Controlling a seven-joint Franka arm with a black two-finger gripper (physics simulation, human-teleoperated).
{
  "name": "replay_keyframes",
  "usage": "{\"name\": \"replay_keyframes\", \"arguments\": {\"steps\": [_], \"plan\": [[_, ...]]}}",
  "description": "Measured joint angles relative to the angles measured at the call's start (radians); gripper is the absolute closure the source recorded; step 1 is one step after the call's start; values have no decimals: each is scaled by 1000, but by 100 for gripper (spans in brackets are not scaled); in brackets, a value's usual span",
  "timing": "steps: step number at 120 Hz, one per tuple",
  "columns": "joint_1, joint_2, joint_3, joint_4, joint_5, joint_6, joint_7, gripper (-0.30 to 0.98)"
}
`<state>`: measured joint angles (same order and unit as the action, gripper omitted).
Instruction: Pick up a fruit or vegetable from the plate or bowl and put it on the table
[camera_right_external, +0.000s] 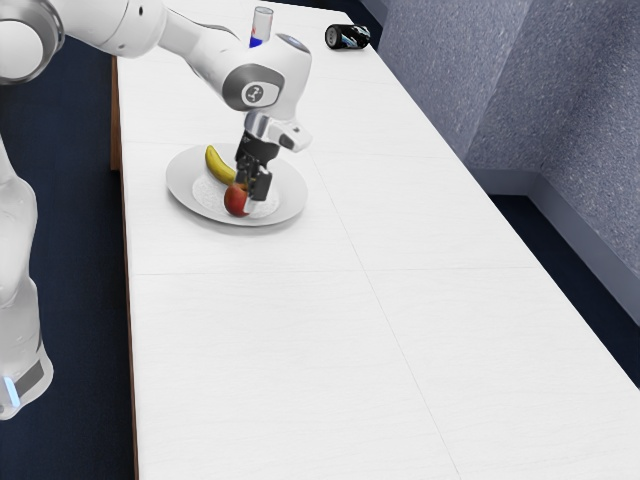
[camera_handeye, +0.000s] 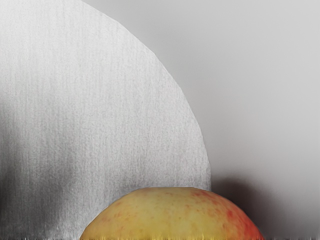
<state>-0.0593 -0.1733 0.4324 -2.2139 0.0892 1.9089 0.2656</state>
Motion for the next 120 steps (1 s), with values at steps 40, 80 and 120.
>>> {"name": "replay_keyframes", "arguments": {"steps": [40, 80, 120], "plan": [[0, 21, 0, 0, -17, -5, 17, 10], [0, 30, -2, 2, -20, -1, 23, 35], [6, 125, -55, 281, -9, -11, 27, 37]]}}
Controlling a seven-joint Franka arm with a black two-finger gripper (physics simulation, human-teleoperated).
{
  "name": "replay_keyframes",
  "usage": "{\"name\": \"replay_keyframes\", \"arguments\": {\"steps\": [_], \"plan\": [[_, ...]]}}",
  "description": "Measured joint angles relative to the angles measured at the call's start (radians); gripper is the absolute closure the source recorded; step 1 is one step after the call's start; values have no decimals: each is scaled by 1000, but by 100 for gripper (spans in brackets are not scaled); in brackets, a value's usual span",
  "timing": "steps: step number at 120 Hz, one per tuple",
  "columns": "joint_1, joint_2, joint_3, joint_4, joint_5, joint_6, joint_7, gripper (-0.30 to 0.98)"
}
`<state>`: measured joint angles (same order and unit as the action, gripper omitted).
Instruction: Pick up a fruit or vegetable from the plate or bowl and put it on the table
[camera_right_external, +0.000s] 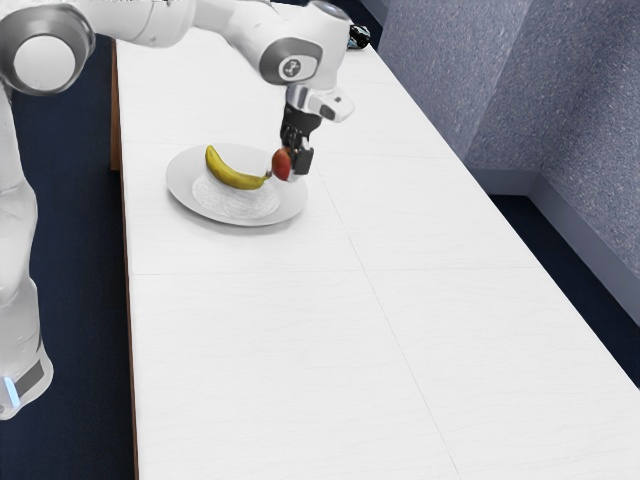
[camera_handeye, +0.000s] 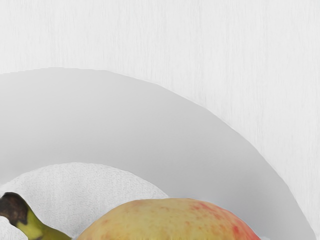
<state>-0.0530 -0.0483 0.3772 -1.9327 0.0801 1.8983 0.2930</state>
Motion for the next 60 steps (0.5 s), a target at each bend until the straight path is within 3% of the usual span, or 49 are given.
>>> {"name": "replay_keyframes", "arguments": {"steps": [34, 60], "plan": [[-9, 349, -94, 406, -75, -2, 21, 37], [-9, 428, -108, 457, -133, 6, 40, 38]]}}
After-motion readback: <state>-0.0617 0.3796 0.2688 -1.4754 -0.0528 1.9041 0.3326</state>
